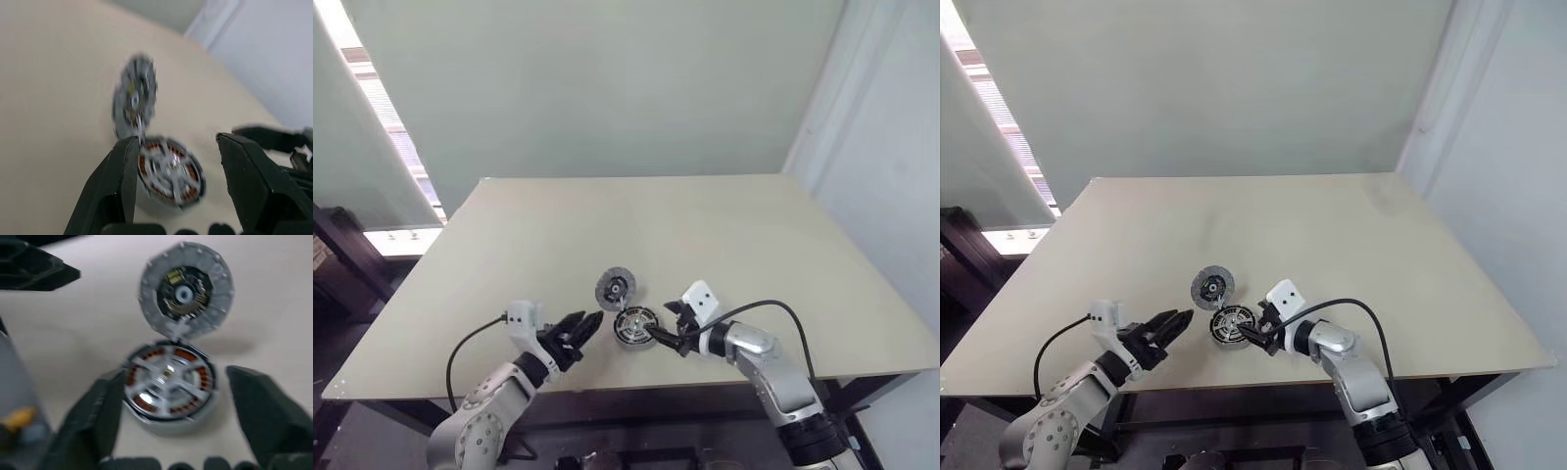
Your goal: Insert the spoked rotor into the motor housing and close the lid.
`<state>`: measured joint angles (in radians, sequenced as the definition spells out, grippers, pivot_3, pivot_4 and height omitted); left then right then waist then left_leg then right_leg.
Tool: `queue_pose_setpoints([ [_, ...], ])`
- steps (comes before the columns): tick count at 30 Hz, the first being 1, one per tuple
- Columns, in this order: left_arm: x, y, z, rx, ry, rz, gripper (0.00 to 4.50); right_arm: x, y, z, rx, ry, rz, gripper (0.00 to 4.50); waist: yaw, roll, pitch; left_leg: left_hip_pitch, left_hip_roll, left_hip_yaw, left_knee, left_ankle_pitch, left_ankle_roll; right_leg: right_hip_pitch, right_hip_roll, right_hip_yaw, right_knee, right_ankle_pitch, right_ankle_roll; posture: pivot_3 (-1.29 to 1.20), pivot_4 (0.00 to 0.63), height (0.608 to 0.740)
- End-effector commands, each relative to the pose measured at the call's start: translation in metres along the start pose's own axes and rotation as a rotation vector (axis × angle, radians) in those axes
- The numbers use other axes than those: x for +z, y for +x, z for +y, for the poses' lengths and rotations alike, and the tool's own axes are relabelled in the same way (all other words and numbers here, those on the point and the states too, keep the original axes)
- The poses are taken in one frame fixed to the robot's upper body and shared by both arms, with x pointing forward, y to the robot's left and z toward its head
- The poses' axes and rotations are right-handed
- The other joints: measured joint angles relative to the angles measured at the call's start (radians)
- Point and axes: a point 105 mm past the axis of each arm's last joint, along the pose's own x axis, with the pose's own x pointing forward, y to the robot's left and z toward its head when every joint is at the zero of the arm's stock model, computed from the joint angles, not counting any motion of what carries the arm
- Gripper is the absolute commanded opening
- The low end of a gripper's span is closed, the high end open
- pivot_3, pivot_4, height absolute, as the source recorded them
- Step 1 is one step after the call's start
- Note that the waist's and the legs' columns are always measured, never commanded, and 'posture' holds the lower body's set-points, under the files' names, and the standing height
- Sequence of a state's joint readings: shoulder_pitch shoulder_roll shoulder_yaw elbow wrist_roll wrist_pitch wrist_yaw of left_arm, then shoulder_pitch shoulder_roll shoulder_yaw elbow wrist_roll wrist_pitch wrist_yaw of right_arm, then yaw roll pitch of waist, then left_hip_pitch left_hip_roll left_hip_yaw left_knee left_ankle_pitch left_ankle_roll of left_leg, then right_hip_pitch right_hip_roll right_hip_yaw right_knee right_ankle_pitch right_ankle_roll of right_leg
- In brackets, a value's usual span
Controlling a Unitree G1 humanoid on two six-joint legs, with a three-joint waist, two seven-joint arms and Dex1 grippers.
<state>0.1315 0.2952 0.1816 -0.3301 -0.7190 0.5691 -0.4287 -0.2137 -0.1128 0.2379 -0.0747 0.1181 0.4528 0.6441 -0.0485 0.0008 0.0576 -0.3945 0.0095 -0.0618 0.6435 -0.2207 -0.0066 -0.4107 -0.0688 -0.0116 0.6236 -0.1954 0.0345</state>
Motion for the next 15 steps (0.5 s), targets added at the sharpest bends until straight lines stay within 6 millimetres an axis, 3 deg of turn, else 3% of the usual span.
queue_pose_setpoints([
  [1,0.016,-0.004,0.004,-0.002,0.074,-0.064,2.67,0.022,0.009,0.001,-0.030,0.028,-0.066,2.11,0.000,0.000,0.000,0.000,0.000,0.000,0.000,0.000,0.000,0.000,0.000,0.000,0.000,0.000,0.000,0.00,0.000,0.740],
  [7,0.018,-0.006,0.009,0.011,0.096,-0.075,2.67,0.013,0.039,-0.004,-0.099,0.010,-0.013,0.03,-0.001,0.001,0.001,0.000,0.001,0.000,-0.001,0.000,0.000,-0.002,0.000,0.000,0.001,0.000,0.000,0.00,0.000,0.740],
  [15,0.016,-0.003,0.006,0.013,0.097,-0.076,2.67,-0.031,0.062,-0.001,-0.064,-0.031,0.125,0.03,-0.001,0.001,0.001,0.000,0.000,0.000,-0.002,0.002,0.003,0.000,0.001,0.000,0.001,0.000,0.000,0.00,0.000,0.740],
])
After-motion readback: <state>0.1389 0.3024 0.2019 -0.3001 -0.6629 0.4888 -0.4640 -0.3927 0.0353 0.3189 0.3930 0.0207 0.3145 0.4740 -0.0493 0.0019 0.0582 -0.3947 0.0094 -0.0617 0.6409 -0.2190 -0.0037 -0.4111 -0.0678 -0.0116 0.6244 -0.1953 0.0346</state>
